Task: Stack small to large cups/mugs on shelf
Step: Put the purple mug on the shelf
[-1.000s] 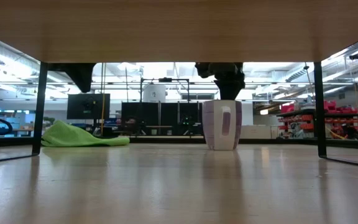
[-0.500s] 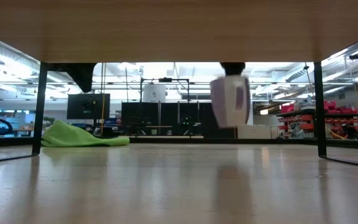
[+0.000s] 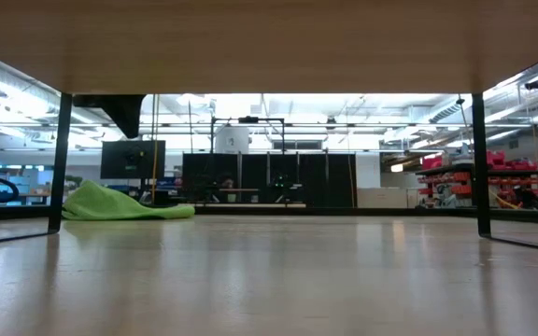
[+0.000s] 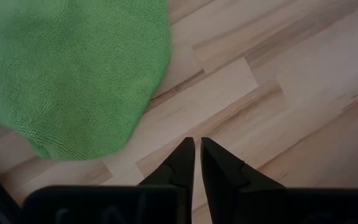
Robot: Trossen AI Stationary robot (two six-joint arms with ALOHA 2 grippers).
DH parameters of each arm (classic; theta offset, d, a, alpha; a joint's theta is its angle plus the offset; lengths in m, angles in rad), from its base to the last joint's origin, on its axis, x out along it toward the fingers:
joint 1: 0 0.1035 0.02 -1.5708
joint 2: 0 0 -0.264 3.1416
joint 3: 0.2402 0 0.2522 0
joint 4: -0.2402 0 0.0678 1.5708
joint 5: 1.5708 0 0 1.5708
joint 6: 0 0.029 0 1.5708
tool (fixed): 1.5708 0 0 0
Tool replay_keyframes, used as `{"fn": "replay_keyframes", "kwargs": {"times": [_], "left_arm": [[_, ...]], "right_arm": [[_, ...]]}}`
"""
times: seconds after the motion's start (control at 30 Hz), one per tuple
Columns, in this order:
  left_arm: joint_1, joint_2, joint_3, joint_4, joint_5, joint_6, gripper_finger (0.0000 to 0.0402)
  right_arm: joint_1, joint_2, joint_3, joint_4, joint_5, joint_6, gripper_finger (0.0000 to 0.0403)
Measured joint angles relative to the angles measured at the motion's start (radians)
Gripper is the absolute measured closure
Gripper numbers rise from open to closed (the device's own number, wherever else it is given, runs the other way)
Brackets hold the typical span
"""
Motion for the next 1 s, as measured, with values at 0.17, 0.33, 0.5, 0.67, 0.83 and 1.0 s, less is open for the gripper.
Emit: {"fn": "replay_keyframes", "kwargs": {"times": [0.17,0.33,0.5,0.67,0.83,1.0], "left_arm": [[0.001,0.002,0.000,0.004,0.000,0.022,0.0370],[0.001,0.002,0.000,0.004,0.000,0.037,0.0376],[0.001,0.002,0.000,0.004,0.000,0.037,0.0374],[0.001,0.002,0.000,0.004,0.000,0.037,0.0370],[0.001,0.002,0.000,0.004,0.000,0.036,0.0377],[0.001,0.002,0.000,0.003,0.000,0.029,0.0376]], "right_arm": [[0.094,-0.099,-0.027,-0.003,-0.006,0.145,0.0393],[0.244,-0.157,-0.071,0.004,-0.003,0.304,0.0393],[0.420,-0.170,-0.118,0.005,0.001,0.450,0.0393],[0.568,-0.164,-0.163,0.004,0.034,0.568,0.0393],[0.648,-0.129,-0.173,0.004,0.097,0.642,0.0393],[0.687,-0.067,-0.174,0.005,0.098,0.642,0.0393]]}}
